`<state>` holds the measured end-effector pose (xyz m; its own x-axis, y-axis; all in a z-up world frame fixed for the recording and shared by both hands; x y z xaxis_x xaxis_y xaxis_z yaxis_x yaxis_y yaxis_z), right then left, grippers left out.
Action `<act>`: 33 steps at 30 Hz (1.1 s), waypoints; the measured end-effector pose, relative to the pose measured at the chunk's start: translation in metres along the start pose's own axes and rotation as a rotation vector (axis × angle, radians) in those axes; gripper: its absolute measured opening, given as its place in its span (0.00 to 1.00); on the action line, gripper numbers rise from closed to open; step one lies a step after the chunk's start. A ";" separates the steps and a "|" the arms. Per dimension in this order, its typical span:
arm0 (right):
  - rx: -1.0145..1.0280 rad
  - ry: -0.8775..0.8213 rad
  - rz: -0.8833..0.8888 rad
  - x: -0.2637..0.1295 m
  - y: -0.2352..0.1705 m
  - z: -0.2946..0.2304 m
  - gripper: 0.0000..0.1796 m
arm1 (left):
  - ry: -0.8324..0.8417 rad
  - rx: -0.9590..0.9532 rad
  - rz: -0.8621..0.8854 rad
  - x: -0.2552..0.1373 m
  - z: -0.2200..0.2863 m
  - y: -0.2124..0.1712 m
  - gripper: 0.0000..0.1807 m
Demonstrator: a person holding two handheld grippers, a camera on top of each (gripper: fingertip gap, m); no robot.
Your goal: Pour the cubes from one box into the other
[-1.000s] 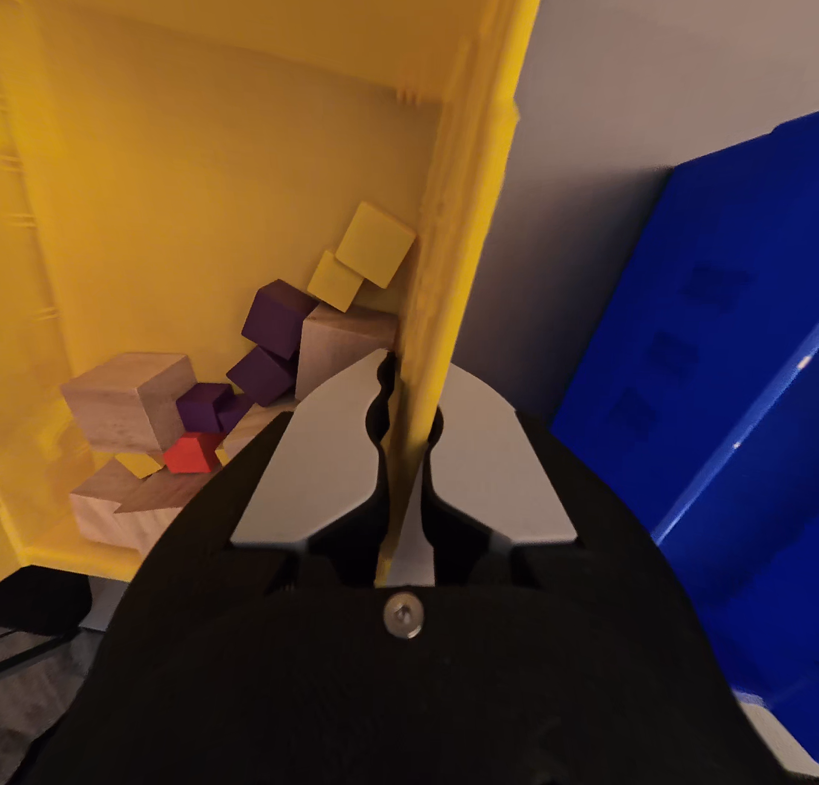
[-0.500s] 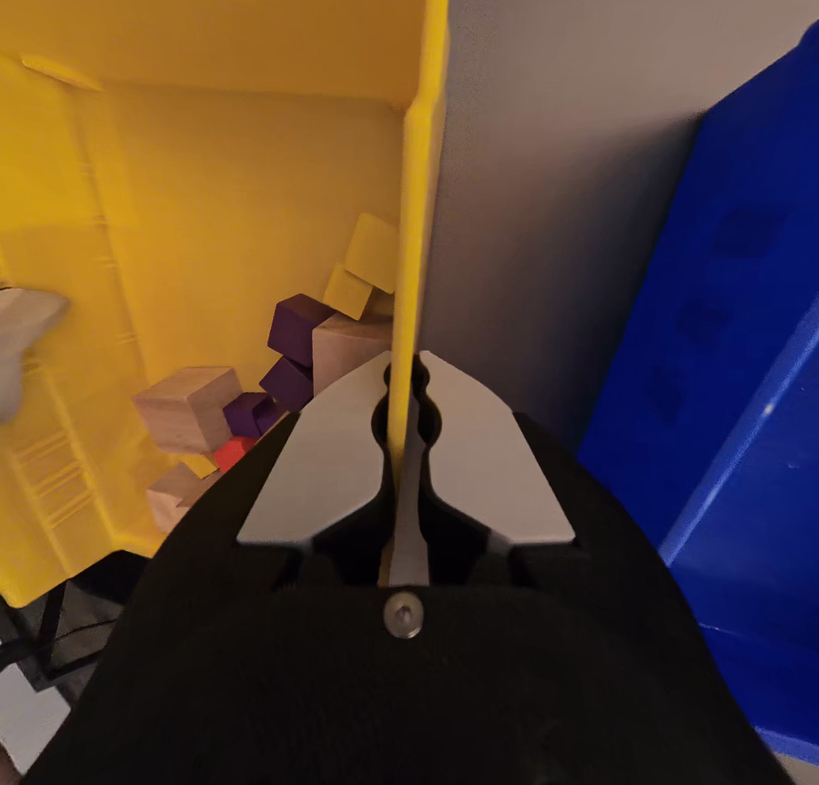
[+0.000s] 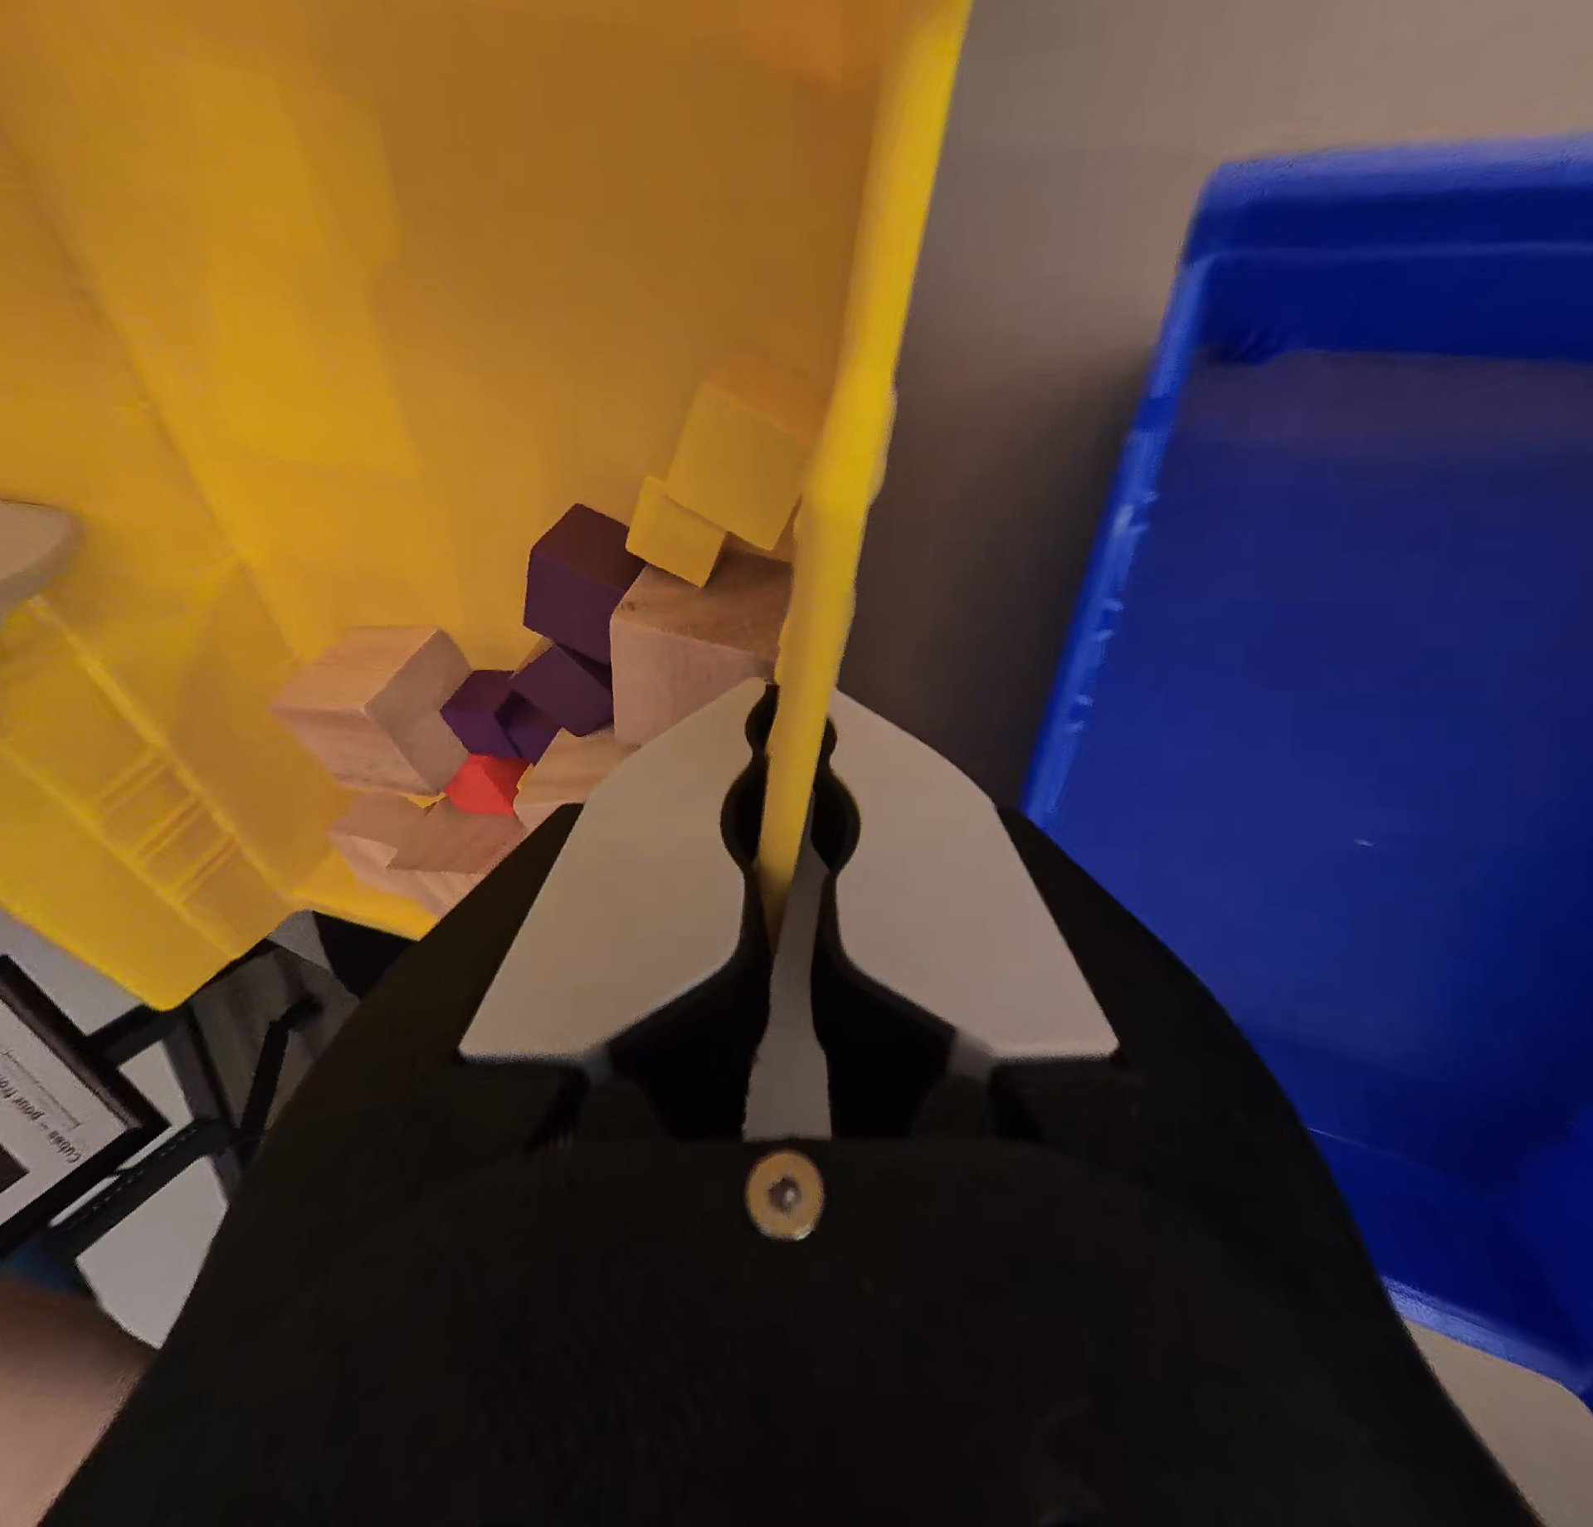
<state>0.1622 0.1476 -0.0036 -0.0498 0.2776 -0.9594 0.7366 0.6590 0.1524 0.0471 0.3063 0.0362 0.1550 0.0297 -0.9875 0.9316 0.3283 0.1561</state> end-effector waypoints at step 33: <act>-0.318 -0.387 -0.353 0.059 0.014 -0.123 0.03 | -0.587 -0.255 -0.122 0.099 -0.115 -0.098 0.04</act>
<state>0.0862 0.2591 -0.0293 0.0383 -0.2307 -0.9723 0.4800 0.8576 -0.1846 -0.0666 0.3860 -0.0796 0.2743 -0.5193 -0.8094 0.8577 0.5128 -0.0383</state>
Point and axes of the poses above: each gripper's, where its closed fingertips meet, x out along the fingers, y out of its top, z = x × y across the jaws, the point moved 4 cm from there along -x, back along the fingers, and after that the axes turned 9 degrees about -y, right-handed, at the moved point
